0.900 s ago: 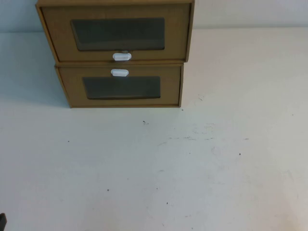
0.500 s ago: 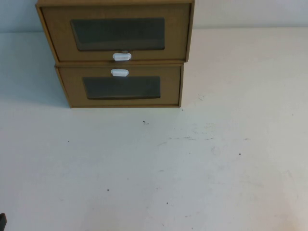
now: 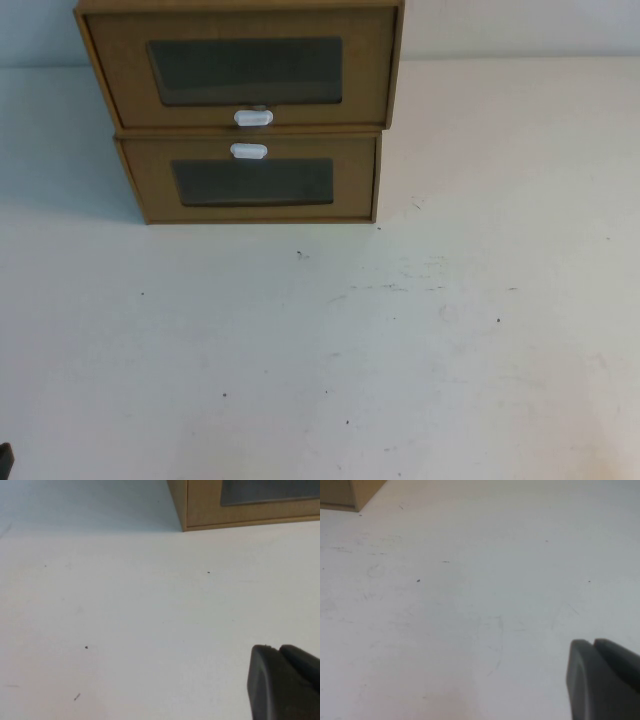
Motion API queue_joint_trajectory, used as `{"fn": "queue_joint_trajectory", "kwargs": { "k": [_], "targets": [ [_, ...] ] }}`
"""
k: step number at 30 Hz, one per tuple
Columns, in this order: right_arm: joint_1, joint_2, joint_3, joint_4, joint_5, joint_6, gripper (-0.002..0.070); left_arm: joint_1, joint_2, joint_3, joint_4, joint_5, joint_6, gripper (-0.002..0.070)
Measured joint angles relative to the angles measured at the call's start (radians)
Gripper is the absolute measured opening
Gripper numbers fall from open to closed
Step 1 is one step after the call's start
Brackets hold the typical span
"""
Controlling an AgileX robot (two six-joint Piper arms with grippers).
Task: Open the shoe box
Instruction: 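Pull the top drawer of the cardboard box fully open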
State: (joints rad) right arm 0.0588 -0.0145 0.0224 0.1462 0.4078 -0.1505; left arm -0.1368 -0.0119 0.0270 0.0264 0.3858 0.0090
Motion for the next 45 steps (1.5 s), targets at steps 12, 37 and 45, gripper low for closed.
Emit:
{"fn": "queue_joint_trajectory", "kwargs": {
  "k": [12,37,45],
  "targets": [
    [0.000,0.000,0.000,0.000,0.000,0.000,-0.0014,0.000,0.000,0.000,0.000,0.000,0.000,-0.0005],
    [0.000,0.000,0.000,0.000,0.000,0.000,-0.0014,0.000,0.000,0.000,-0.361,-0.296,-0.198,-0.0005],
    [0.000,0.000,0.000,0.000,0.000,0.000,-0.0014,0.000,0.153,-0.230,-0.363,-0.093,-0.107,-0.0005]
  ]
}}
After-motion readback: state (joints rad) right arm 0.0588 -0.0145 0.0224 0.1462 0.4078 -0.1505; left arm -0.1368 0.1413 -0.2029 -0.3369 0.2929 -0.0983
